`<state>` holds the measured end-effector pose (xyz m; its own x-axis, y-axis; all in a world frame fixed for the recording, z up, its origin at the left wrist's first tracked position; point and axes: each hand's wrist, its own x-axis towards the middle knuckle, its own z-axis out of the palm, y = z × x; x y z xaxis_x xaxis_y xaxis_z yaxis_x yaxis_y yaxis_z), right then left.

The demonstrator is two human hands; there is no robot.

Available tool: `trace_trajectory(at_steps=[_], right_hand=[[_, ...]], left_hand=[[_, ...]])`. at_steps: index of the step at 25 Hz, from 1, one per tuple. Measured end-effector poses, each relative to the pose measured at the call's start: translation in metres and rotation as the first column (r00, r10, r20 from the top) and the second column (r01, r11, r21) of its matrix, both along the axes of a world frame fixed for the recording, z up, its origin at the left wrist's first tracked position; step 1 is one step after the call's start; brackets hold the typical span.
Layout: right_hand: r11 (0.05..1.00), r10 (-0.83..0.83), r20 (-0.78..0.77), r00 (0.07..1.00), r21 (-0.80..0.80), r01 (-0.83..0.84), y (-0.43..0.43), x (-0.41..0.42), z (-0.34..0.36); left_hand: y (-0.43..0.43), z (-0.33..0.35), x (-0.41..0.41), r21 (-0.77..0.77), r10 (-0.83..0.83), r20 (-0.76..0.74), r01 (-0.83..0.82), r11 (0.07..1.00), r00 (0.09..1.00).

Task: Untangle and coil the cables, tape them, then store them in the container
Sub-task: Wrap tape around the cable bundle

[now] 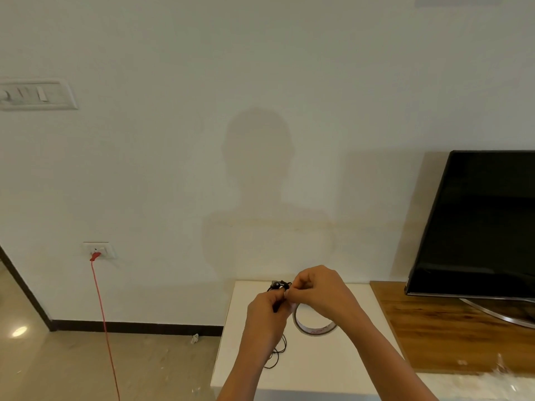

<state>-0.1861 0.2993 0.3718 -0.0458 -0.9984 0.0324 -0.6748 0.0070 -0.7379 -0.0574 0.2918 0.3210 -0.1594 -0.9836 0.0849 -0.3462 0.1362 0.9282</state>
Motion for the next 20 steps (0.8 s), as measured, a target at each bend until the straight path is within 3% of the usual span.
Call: trace_trajectory(at_steps=[6,9,15,20], right_hand=[[0.994,-0.107,0.017,0.994,-0.029,0.108,0.003,0.005,-0.011],[0.987,-0.154,0.007,0.988,-0.044,0.154,0.003,0.003,-0.017],[0.994,-0.08,0.005,0.997,-0.07,0.08,-0.001,-0.01,-0.019],[0.998,0.007,-0.008,1.0,-0.061,-0.008,0.0,-0.015,-0.014]], left_hand=[[-0.001,0.003,-0.003,-0.027,0.036,0.1,-0.033,0.999,0.994],[0.001,0.005,-0.002,-0.033,-0.023,0.139,0.028,0.999,0.99],[0.001,0.012,0.015,0.14,-0.26,-0.192,0.289,0.947,0.946],[-0.003,0.009,0.015,0.212,-0.165,-0.326,0.242,0.947,0.931]])
